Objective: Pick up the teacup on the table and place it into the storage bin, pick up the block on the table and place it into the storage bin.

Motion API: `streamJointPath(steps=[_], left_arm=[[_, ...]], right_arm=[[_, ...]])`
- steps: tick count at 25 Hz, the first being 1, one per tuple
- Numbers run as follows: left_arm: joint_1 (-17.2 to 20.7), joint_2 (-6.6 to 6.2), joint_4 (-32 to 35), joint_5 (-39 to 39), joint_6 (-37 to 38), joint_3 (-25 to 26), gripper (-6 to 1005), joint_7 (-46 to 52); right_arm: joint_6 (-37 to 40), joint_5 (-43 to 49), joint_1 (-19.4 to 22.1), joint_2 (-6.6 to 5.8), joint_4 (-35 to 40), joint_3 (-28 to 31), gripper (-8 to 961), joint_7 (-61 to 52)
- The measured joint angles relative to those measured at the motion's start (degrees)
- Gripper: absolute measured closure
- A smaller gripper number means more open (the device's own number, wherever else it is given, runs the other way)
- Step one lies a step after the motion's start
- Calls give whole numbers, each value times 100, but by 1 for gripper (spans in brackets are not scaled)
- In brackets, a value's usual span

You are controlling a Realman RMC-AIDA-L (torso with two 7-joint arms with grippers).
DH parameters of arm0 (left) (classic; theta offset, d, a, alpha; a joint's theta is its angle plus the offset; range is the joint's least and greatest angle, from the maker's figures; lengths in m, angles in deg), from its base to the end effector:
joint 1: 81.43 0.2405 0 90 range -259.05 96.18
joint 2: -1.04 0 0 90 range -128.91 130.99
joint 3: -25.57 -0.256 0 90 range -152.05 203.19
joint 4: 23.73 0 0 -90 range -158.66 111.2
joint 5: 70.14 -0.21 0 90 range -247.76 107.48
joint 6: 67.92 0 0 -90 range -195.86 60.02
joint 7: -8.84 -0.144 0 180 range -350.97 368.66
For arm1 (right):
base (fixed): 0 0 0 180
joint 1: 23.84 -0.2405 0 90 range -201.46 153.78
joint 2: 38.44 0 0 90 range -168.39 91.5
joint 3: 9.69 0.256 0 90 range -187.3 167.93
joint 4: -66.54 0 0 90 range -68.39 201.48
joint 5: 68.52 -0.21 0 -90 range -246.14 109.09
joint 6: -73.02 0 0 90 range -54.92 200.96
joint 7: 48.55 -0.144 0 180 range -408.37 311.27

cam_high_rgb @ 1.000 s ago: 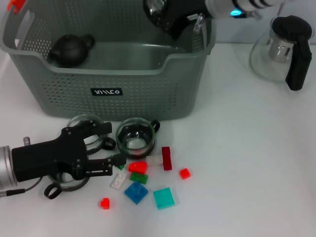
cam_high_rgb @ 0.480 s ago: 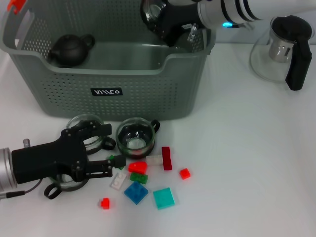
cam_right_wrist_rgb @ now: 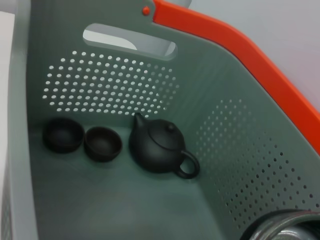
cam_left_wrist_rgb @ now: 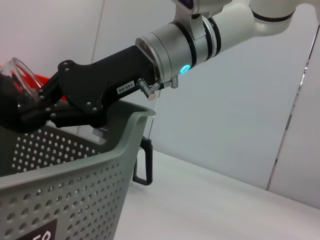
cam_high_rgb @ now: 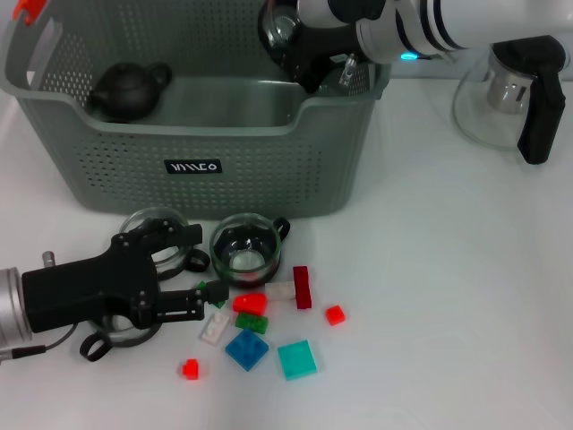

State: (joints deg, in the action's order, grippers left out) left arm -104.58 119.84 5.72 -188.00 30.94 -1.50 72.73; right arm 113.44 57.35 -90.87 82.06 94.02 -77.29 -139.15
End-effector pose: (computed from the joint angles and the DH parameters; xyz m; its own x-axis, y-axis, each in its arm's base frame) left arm -0.3024 0.2682 -0.0007 0.7217 0.2897 0.6286 0.4680 -0.8734 -0.1347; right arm 0.0728 0.4800 -0.0739 0.9972 0.0664 0.0354 0.0750 -0.8431 -0.5326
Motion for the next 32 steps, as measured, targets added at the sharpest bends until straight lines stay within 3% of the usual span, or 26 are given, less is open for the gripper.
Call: streamJointPath(steps=[32], left_arm=[[-14, 18, 0, 0, 0, 0, 69, 8]], right_arm=[[9, -1, 36, 0, 110, -66, 766, -99]])
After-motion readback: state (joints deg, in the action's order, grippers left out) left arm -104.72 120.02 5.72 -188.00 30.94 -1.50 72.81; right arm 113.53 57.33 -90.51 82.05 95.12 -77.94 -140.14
